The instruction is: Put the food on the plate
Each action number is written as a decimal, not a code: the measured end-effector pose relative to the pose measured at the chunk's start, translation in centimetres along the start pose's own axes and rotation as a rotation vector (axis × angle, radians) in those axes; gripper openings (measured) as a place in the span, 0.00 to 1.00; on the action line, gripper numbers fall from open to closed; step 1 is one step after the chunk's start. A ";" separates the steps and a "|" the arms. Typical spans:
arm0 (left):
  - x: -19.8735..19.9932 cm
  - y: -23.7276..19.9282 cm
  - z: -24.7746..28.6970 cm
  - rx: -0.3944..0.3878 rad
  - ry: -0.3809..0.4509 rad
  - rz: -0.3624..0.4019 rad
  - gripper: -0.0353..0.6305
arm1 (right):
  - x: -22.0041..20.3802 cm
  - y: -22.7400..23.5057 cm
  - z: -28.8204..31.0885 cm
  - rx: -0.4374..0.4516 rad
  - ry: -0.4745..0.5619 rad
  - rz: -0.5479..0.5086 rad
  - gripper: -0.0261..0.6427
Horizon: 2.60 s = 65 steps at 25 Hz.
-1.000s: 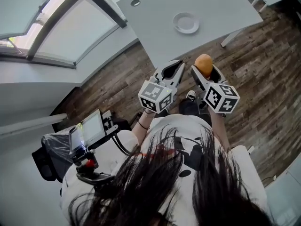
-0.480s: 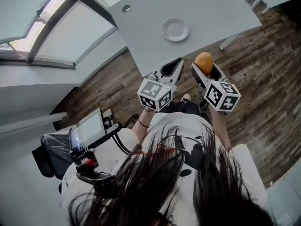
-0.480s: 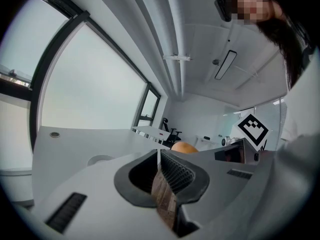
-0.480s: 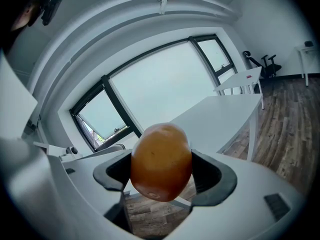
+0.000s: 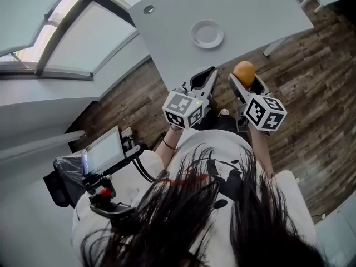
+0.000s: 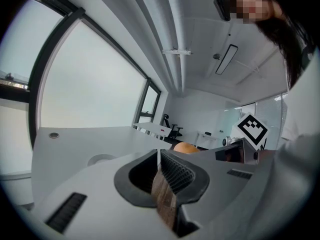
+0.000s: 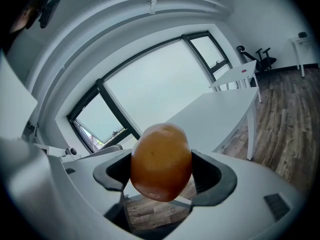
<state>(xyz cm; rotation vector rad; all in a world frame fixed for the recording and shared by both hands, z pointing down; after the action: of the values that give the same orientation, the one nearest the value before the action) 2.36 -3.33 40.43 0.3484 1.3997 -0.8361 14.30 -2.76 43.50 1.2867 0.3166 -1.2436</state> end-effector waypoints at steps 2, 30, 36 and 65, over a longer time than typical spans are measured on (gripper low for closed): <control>-0.1 -0.1 1.5 0.002 -0.012 0.000 0.06 | 0.5 1.2 0.5 0.002 -0.007 0.010 0.58; 1.8 -16.9 9.8 0.072 -0.063 -0.042 0.06 | 1.7 4.7 23.0 -0.024 -0.280 -0.105 0.58; 1.8 -17.2 10.1 0.071 -0.054 -0.048 0.06 | -0.7 6.0 25.9 -0.024 -0.380 -0.183 0.58; 2.0 -17.9 10.1 0.092 -0.035 -0.077 0.06 | -3.5 7.9 27.7 -0.044 -0.516 -0.339 0.58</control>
<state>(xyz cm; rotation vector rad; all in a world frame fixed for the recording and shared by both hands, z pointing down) -2.82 -22.83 44.88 0.3506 1.3514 -0.9673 7.40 -25.75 59.87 0.8514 0.1889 -1.7943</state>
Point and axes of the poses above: the fingertips, and each gripper's own axes: z forward along the fingers, y to its right, x out of its top, the point moved 3 cm from there along -z, backward along the fingers, and after that the axes turned 3 degrees about y, right-handed, at the moved point
